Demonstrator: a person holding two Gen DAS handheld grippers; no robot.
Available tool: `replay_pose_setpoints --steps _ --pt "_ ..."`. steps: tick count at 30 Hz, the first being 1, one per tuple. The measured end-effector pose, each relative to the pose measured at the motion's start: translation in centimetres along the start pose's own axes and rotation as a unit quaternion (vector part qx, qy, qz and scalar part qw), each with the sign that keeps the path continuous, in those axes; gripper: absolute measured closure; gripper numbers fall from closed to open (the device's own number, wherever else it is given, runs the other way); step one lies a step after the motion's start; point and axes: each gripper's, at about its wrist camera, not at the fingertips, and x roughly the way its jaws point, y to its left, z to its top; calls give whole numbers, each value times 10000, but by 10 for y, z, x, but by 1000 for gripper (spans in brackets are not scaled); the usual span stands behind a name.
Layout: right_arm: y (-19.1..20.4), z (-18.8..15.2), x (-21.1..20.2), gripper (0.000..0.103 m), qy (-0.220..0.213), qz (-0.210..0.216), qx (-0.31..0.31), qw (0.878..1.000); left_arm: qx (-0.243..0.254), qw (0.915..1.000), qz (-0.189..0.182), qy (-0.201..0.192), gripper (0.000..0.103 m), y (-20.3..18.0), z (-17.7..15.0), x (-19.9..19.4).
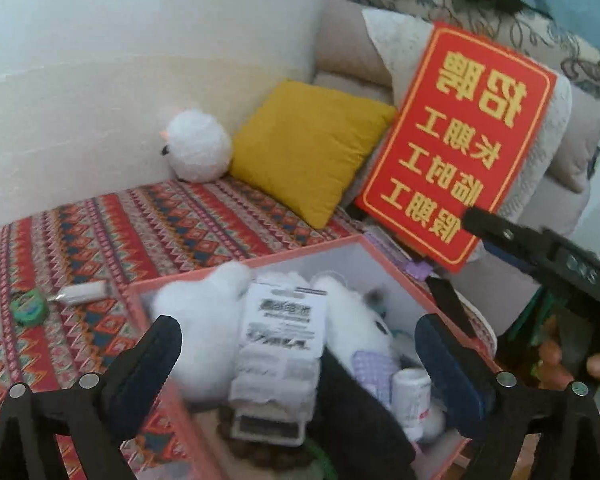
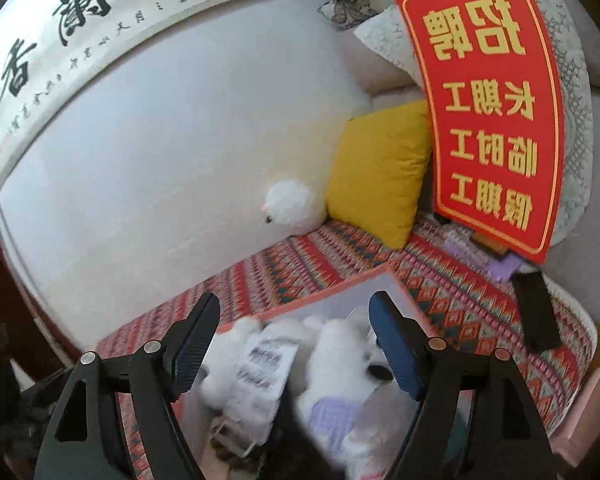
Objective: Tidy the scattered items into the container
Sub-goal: 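Lower the battery card and blue-labelled bottle into the pink box and open both tools, then grasp the green tape measure with the left tool while the right grasps the clear bag with round pad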
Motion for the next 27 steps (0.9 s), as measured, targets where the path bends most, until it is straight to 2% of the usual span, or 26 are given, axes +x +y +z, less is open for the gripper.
replay_pose_setpoints --steps 3,8,11,15,20,24,27 --pt "19 -17 -19 20 100 192 -44 9998 -213 9995 247 -35 6 28 -13 -28" --pt "66 -60 -41 16 447 603 -205 9970 -645 9941 861 127 5 90 -63 -77" --pt "106 -97 -43 16 812 826 -470 9922 -973 9875 1200 305 5 128 -101 -100" --pt "169 -161 -19 15 1486 967 -1037 9787 -1413 9773 1477 555 5 171 -151 -121" --pt "229 -247 31 15 2138 326 -1997 9557 -1778 9660 1738 713 5 215 -189 -133" --pt "246 -301 75 17 2362 -472 -2476 9384 -1757 9625 1948 691 5 243 -183 -121" --pt "246 -322 106 17 2350 -1145 -2803 9236 -1269 9678 2050 728 5 256 -163 -91"
